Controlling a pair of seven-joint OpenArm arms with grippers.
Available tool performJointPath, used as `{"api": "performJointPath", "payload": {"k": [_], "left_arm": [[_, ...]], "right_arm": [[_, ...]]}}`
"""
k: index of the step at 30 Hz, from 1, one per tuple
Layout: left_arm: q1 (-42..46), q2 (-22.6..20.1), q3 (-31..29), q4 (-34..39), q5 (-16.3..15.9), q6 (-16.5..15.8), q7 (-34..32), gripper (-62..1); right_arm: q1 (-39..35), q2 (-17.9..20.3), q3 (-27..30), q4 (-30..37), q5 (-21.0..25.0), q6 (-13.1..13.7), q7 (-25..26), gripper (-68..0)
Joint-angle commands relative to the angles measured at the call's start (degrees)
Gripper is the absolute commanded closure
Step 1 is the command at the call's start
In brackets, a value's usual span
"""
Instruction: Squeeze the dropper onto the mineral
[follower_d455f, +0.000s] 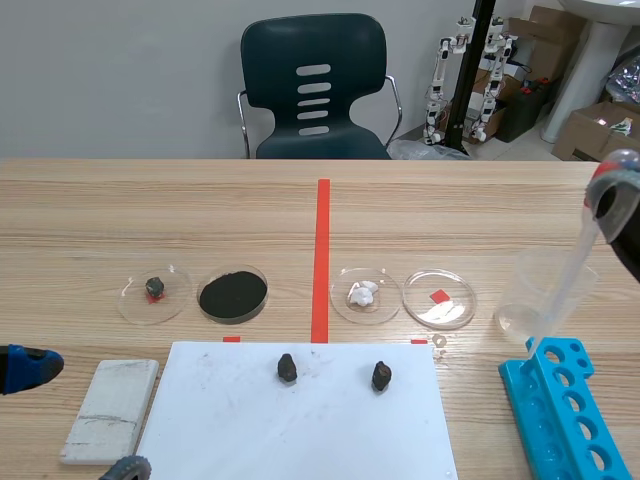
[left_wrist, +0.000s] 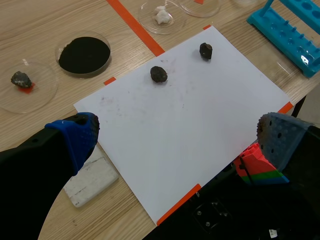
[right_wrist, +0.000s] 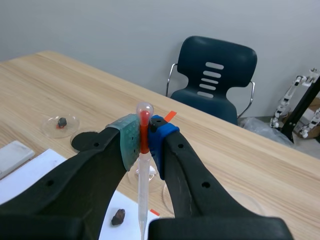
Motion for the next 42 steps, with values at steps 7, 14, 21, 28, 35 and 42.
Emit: {"api": "performJointPath", "payload": {"k": [7, 14, 21, 28, 35, 42], "left_arm": [[-0.2, 0.4, -0.2, 0.8, -0.6, 0.1, -0.6, -62.3], [-0.2, 0.4, -0.2, 0.8, -0.6, 0.1, -0.6, -62.3], [-0.2, 0.4, -0.2, 0.8, -0.6, 0.1, -0.6, -62.3], [-0.2, 0.4, -0.2, 0.8, -0.6, 0.1, -0.6, -62.3], [-0.2, 0.4, -0.2, 0.8, -0.6, 0.1, -0.6, -62.3], [-0.2, 0.4, -0.2, 0.8, -0.6, 0.1, -0.6, -62.3]], "right_arm": [[6.8, 0.5, 0.2, -1.4, 0.7, -0.4, -3.7, -4.9], [17.0, 0.5, -0.8, -9.4, 0.7, -0.4, -3.6, -4.9], [30.9, 0.8, -6.4, -20.6, 0.7, -0.2, -3.4, -4.9], [42.8, 2.6, -16.4, -28.3, -1.1, -0.2, -3.4, -4.9], [50.9, 2.8, -25.0, -34.7, -4.3, -0.4, -3.4, -4.9], [57.7, 2.8, -30.3, -43.0, -5.8, -0.9, -0.6, -4.9]]}}
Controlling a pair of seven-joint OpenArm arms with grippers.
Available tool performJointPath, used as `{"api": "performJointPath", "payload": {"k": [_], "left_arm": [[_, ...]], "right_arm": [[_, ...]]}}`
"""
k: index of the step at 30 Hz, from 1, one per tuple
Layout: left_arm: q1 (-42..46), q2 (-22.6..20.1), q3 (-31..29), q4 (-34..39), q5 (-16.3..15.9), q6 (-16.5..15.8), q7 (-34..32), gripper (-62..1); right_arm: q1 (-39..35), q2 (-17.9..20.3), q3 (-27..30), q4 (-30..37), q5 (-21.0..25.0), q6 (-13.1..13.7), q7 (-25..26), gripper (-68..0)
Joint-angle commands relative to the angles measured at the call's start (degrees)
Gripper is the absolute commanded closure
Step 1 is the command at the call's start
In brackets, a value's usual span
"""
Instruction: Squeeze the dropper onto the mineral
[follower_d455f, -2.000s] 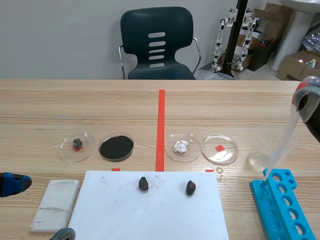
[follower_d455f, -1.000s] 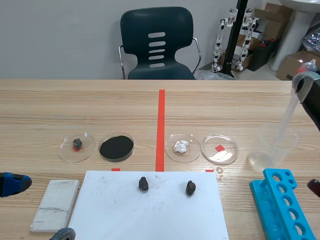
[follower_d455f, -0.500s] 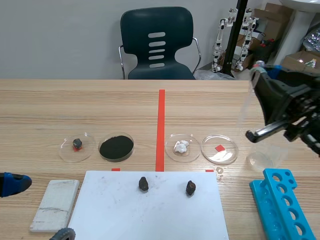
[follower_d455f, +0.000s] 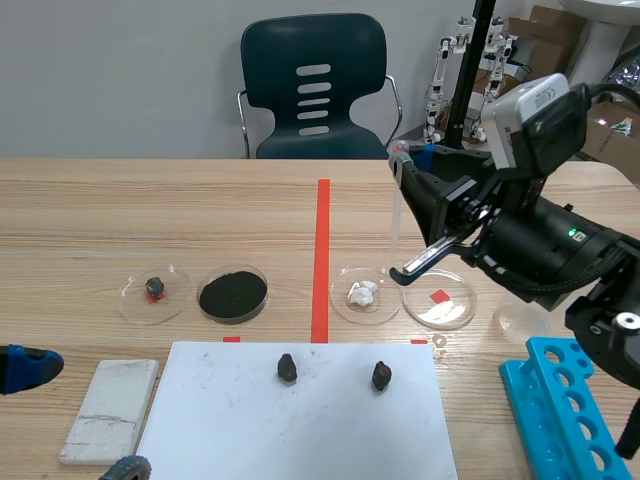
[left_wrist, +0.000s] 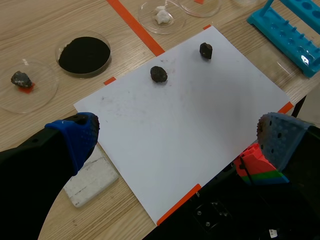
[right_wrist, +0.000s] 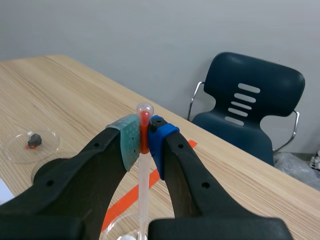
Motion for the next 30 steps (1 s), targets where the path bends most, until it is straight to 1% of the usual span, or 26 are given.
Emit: {"api": "performJointPath", "payload": {"k": [1, 4, 8, 11, 18, 22, 30], "left_arm": [[-0.2, 0.4, -0.2, 0.8, -0.6, 0.1, -0.6, -62.3], [-0.2, 0.4, -0.2, 0.8, -0.6, 0.1, -0.6, -62.3], [-0.2, 0.4, -0.2, 0.8, -0.6, 0.1, -0.6, -62.3], [-0.2, 0.4, -0.2, 0.8, -0.6, 0.1, -0.6, -62.3], [-0.2, 0.4, -0.2, 0.8, -0.6, 0.1, -0.6, -62.3], [-0.2, 0.4, -0.2, 0.8, -0.6, 0.1, -0.6, -62.3], [-0.2, 0.4, -0.2, 0.8, -0.6, 0.1, -0.6, -62.3]], "right_arm": [[2.1, 0.3, -0.5, -0.9, 0.6, 0.0, 2.1, -4.9], [4.3, 0.0, -2.1, -4.6, 0.1, -0.3, 4.4, -4.9], [6.5, -0.4, -4.2, -8.8, -0.4, -3.3, 7.5, -4.9], [8.1, -0.9, -5.4, -11.5, -0.4, -4.2, 8.3, -4.9], [10.9, -1.7, -8.6, -16.1, -0.6, -4.7, 10.7, -4.9], [11.5, -1.9, -9.7, -17.2, -1.9, -5.0, 12.7, -4.9], [11.8, -2.3, -10.2, -19.0, -1.9, -5.0, 13.9, -4.9]]}}
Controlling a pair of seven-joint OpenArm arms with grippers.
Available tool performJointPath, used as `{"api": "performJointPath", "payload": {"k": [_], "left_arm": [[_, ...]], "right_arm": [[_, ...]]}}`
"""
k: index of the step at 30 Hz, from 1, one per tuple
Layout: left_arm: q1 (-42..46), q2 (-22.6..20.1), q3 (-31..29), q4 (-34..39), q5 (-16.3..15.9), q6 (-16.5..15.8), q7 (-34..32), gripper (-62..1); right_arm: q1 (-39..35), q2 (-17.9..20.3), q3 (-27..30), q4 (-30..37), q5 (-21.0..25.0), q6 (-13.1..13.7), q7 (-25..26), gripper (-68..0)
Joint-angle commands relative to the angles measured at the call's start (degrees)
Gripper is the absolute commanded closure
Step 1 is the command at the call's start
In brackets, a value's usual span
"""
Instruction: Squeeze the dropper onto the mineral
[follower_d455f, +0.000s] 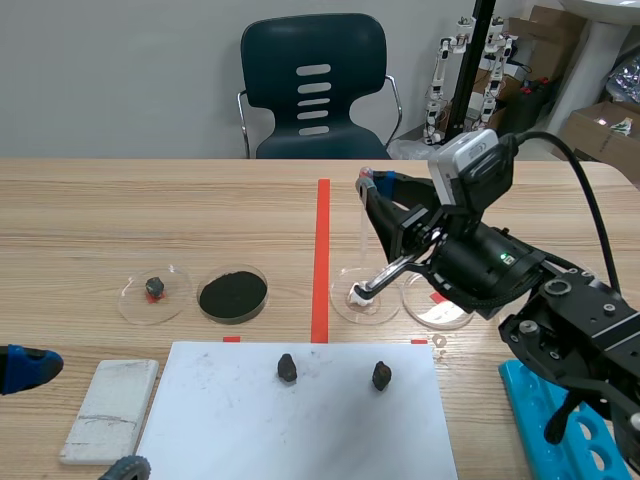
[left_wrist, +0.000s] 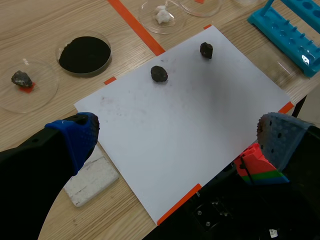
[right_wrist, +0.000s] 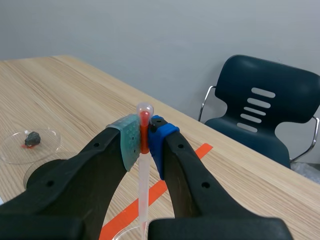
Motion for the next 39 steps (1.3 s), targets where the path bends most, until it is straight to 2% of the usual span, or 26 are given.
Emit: {"api": "performJointPath", "payload": {"k": [1, 30, 34, 39], "left_arm": [[-0.2, 0.4, -0.2, 0.8, -0.6, 0.1, -0.6, -62.3], [-0.2, 0.4, -0.2, 0.8, -0.6, 0.1, -0.6, -62.3], [-0.2, 0.4, -0.2, 0.8, -0.6, 0.1, -0.6, -62.3], [-0.2, 0.4, -0.2, 0.8, -0.6, 0.1, -0.6, -62.3]], "right_arm": [[1.5, -0.5, 0.1, -0.3, 0.7, -0.2, 1.1, -5.0], [1.6, -0.8, 0.0, -1.7, 0.7, -0.2, 1.1, -5.0], [1.6, -0.8, 0.0, -1.7, 0.7, -0.2, 1.1, -1.5], [1.6, -0.8, 0.0, -1.7, 0.7, -0.2, 1.1, -1.3]]}}
